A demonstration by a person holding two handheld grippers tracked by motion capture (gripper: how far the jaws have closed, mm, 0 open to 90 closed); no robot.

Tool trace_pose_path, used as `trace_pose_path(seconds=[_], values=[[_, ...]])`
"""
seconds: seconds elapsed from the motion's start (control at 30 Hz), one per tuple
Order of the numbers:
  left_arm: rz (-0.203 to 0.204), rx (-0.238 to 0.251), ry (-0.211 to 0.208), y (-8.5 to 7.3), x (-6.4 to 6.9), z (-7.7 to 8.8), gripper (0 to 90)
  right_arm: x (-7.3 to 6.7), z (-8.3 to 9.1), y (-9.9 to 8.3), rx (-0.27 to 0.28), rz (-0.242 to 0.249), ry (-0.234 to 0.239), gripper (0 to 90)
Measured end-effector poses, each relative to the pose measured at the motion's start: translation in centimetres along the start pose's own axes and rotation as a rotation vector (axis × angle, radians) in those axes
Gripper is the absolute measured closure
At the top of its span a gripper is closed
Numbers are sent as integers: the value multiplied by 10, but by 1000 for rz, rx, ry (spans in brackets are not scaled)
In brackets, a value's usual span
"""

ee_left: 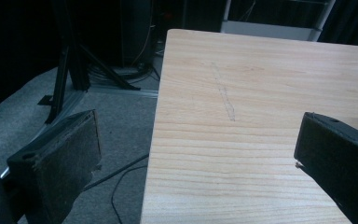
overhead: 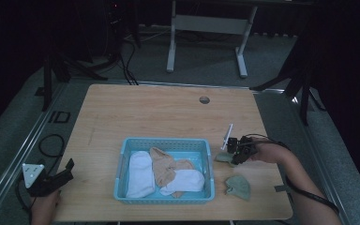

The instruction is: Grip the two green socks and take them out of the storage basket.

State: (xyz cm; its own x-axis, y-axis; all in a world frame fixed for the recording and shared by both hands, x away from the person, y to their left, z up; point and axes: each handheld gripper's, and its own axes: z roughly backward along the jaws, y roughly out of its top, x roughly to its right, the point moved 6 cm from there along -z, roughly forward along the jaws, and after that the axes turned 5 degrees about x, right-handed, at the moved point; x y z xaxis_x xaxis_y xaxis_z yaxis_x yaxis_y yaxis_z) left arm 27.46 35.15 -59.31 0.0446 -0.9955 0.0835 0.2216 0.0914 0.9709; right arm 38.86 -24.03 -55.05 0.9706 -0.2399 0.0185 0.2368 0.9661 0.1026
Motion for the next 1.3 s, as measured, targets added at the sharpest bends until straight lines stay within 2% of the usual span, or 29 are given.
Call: trace_pose_path(seconds=[0.17, 0.3, 0.6, 0.7, 0.8, 0.9, 1.0, 1.03, 1.07, 1.1, 1.13, 1.3], values=[[2, -1, 0, 0, 0, 0, 7, -2, -14, 1, -9, -5, 28, 846], [3, 0, -1, 0, 0, 0, 7, -1, -21, 6, -4, -9, 31, 844], [2, 1, -1, 0, 0, 0, 7, 5, -22, 10, -11, -20, 2, 814], [1, 1, -2, 0, 0, 0, 7, 4, -12, 8, -3, -30, 3, 725], [0, 0, -2, 0, 0, 0, 7, 3, -7, 7, -4, -25, -5, 700], [0, 1, -2, 0, 0, 0, 7, 2, 1, 5, 21, -36, -6, 578], [2, 1, -2, 0, 0, 0, 7, 3, 7, 3, 65, -74, -20, 483], [1, 2, -1, 0, 0, 0, 7, 5, 10, 0, 90, -99, -21, 447], [1, 1, -1, 0, 0, 0, 7, 5, 10, 0, 90, -99, -21, 447], [1, 1, -1, 0, 0, 0, 7, 7, 12, -4, 115, -124, -33, 394], [1, 1, -1, 0, 0, 0, 7, 7, 12, -4, 115, -124, -33, 394], [3, 1, 0, 0, 0, 0, 7, 9, 10, -15, 148, -190, -33, 273]])
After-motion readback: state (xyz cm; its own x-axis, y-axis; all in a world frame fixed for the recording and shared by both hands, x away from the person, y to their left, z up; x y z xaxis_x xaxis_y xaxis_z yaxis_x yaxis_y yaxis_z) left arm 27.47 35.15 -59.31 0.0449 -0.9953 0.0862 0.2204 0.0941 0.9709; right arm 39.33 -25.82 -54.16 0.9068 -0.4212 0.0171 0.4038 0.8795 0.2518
